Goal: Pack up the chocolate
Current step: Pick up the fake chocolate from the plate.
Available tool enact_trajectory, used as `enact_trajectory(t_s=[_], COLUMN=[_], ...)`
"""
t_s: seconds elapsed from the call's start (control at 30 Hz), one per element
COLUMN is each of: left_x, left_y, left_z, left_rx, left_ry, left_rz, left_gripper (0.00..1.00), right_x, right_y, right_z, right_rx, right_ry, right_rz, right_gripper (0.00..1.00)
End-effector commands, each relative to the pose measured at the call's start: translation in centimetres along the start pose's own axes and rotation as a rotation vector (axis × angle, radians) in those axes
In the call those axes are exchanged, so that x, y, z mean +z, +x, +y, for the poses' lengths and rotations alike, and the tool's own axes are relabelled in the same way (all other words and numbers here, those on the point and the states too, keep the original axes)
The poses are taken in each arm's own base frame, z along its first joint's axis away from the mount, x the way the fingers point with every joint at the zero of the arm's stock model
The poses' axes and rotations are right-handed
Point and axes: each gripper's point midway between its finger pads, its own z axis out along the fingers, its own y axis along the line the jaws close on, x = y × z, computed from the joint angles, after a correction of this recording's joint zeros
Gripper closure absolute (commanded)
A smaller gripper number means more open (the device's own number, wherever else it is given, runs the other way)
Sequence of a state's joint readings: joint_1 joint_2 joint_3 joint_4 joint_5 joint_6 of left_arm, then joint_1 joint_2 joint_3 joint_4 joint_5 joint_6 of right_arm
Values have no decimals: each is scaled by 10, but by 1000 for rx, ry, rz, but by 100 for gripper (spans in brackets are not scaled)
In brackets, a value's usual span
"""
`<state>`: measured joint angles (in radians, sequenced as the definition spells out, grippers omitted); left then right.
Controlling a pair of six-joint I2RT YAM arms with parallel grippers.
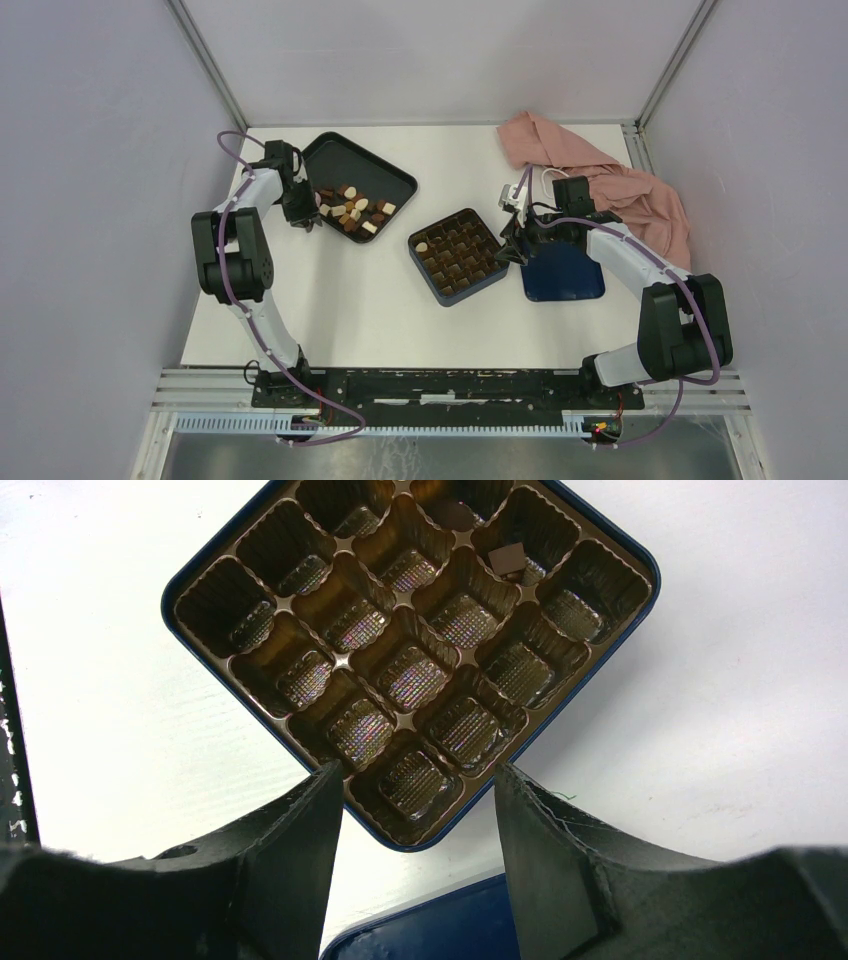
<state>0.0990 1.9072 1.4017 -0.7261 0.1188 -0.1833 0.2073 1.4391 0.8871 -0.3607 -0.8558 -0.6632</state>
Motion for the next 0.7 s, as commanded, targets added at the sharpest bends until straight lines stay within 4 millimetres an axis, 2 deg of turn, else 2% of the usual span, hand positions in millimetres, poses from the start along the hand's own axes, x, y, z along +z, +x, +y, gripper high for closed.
enact_trajectory(t_s=[0.0,0.67], left_x=[-22,-34], left_y=[-24,-27], left_z=[-6,-2], left_rx=[46,42], left_ry=[29,6], left_rz=[-103,-173], left_gripper=[98,98], right_x=[-6,-6], right_y=[-22,-20], right_z=[-7,-8], right_rx=[-62,-60], right_ry=[12,14], right_rz=[-42,-40], right_gripper=[37,37])
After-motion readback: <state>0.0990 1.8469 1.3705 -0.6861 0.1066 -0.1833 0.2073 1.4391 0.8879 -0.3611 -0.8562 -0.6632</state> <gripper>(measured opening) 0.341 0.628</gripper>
